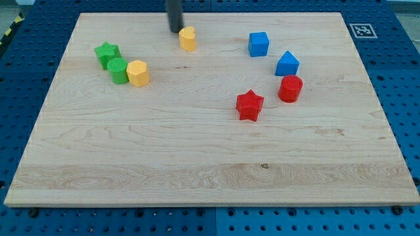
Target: Slightly move the yellow heart above the yellow hexagon
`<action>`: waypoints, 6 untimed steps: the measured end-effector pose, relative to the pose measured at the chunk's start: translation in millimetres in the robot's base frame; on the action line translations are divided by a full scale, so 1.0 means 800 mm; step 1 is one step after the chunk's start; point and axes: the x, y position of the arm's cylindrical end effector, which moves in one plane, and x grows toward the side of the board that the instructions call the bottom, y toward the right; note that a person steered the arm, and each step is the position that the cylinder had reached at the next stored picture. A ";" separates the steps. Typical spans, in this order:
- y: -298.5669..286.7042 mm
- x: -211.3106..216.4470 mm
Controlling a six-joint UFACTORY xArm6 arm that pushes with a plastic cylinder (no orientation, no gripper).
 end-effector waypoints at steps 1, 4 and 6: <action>0.070 0.018; -0.032 0.053; -0.036 0.049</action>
